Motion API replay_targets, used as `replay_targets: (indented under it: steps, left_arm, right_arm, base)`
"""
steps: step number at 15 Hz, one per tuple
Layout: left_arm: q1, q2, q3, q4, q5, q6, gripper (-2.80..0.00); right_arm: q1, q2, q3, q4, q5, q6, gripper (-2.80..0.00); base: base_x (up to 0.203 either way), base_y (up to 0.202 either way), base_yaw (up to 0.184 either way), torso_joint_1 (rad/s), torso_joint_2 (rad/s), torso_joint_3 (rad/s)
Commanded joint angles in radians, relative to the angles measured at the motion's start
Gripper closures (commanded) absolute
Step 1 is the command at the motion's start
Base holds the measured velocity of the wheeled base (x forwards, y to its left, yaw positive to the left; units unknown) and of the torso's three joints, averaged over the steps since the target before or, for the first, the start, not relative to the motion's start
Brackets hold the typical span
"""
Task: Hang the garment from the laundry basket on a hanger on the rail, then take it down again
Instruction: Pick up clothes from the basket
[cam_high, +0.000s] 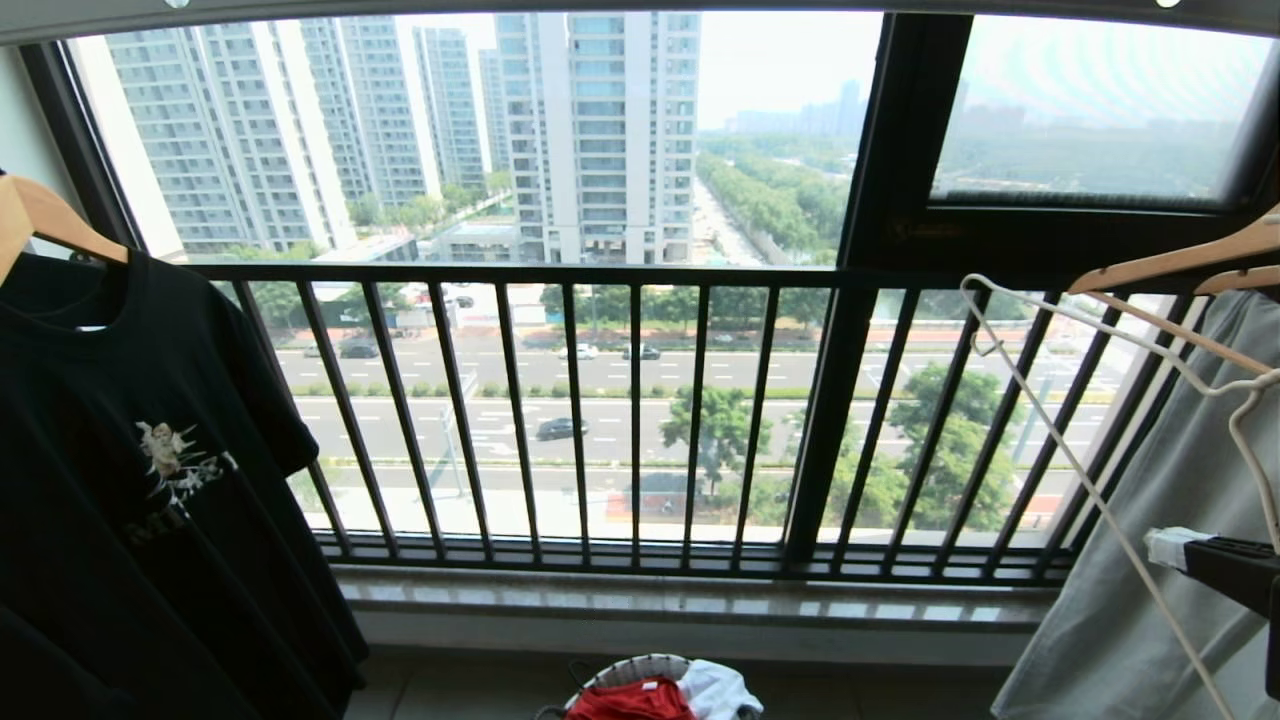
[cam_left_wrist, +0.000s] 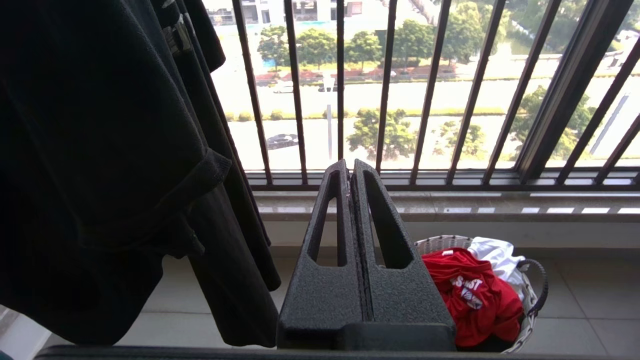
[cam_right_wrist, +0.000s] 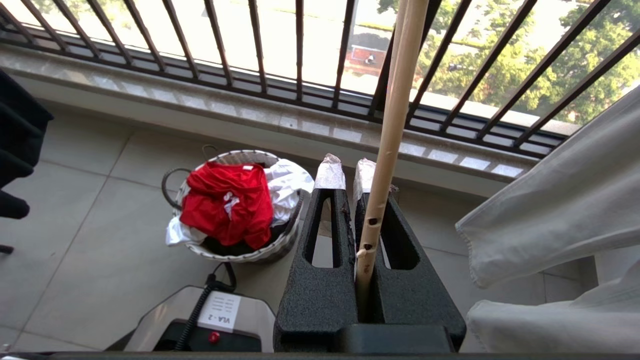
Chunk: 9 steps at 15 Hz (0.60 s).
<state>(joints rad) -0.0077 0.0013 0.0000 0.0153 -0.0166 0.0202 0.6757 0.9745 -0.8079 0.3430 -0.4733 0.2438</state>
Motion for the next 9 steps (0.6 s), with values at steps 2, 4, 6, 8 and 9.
replay_targets:
  steps: [2,4,6,8,9]
  left_arm:
    - [0.0,0.0,0.0,0.0,0.0,0.0,0.0]
    - [-0.001,0.0,0.0,0.0,0.0,0.0,0.0]
    - [0.0,0.0,0.0,0.0,0.0,0.0,0.0]
    - [0.0,0.0,0.0,0.0,0.0,0.0,0.0]
    - [0.0,0.0,0.0,0.0,0.0,0.001,0.0]
  right_arm:
    - [-0.01,0.004,0.015,-0.002,-0.002,0.003,0.0]
    - [-0.048,0.007,0.017,-0.014,-0.001,0.001,0.0]
    - [-0.074,0.018,0.019,-0.018,-0.001,0.0,0.0]
    - [-0.095,0.023,0.019,-0.019,-0.001,0.002,0.0]
    - [-0.127,0.036,0.019,-0.021,0.0,0.003,0.0]
  base:
    - [0.0,0.0,0.0,-0.155,0.32,0.169]
    - [0.0,0.0,0.0,-0.141,0.33,0.173]
    - [0.0,0.0,0.0,-0.149,0.34,0.185]
    - [0.0,0.0,0.0,-0.152,0.35,0.187]
    - [0.0,0.0,0.0,-0.159,0.37,0.193]
